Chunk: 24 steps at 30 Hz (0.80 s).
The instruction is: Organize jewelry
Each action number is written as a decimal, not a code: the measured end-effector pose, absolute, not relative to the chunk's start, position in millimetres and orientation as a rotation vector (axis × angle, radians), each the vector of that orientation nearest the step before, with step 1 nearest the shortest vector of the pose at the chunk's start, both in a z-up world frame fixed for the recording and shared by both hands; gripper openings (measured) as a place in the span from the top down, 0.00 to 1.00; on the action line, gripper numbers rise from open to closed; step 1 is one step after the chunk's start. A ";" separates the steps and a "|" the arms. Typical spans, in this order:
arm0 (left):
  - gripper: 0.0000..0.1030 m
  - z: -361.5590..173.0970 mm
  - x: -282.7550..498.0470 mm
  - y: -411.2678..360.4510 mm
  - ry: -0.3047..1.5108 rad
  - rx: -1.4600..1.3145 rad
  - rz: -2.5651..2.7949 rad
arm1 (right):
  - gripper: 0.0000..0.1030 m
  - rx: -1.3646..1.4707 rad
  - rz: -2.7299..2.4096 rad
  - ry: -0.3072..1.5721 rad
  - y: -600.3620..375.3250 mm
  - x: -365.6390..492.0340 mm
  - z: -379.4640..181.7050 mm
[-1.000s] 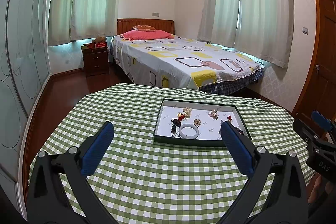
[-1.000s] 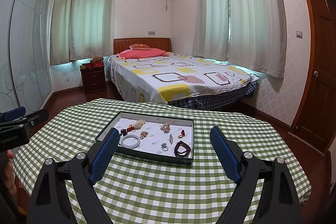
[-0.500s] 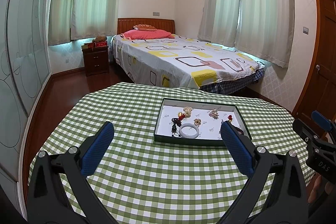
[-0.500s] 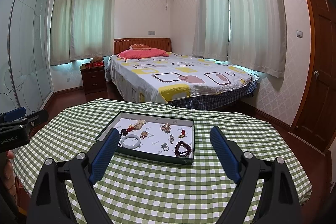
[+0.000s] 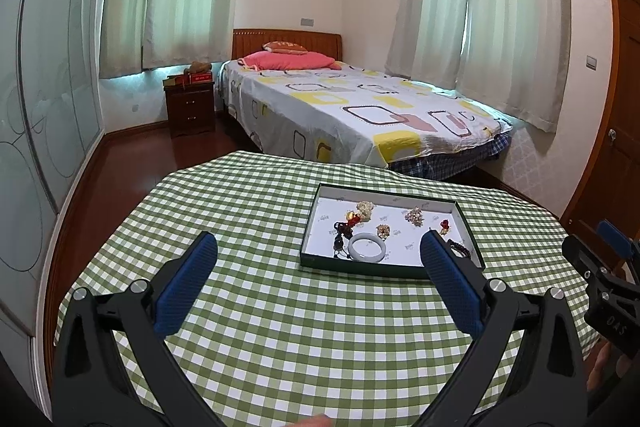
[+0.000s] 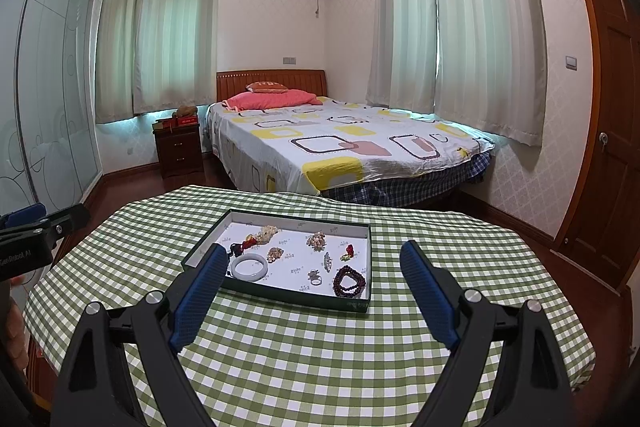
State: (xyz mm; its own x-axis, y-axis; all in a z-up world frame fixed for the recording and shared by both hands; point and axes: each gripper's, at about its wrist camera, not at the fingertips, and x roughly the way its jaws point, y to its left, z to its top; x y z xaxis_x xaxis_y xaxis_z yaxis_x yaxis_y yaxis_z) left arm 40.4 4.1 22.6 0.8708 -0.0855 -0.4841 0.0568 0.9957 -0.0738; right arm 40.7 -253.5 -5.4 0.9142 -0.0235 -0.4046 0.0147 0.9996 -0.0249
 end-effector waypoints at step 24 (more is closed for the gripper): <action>0.04 -11.0 92.3 7.8 0.559 -0.038 -0.086 | 0.17 -0.008 -0.051 0.486 -271.4 80.9 -42.9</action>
